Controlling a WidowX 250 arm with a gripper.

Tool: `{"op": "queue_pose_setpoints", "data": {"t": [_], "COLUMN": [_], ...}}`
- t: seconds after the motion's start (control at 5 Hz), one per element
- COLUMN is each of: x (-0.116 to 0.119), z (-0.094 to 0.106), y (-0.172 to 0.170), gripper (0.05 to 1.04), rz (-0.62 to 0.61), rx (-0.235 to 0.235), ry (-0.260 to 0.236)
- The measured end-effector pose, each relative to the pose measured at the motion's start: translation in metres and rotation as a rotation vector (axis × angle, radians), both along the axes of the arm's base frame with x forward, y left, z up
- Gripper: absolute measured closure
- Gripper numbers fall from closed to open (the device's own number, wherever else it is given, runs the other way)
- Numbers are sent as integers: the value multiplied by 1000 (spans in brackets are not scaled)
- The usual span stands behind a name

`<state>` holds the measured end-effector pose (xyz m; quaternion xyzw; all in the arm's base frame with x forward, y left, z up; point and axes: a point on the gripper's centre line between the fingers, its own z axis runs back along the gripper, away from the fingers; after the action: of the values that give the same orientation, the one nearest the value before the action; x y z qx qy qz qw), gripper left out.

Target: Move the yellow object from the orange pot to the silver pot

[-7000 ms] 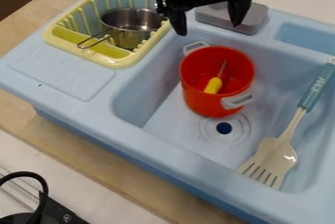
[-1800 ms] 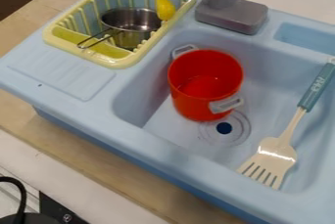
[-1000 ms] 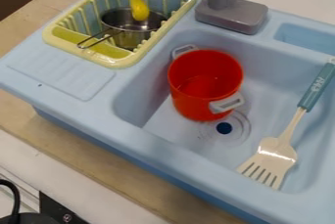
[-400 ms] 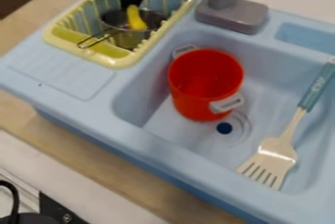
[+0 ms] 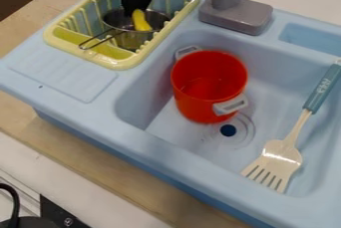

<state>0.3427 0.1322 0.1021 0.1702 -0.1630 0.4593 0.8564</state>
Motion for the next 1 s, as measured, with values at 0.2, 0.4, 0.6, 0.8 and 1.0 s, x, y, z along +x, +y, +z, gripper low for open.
{"op": "queue_pose_setpoints", "data": {"t": [0.2,0.4,0.6,0.8,1.0], "x": [-2,-4,-3,-4,-5], "z": [0,-2,-1,10,15], "y": [-1,-3,-3,-7,-15], "gripper": [643,347,100,86,86], "rz": [2,10,8,-11,-30], "rx": [-11,-27,-32,-44,-61], "ry": [17,22,18,-28,-44]}}
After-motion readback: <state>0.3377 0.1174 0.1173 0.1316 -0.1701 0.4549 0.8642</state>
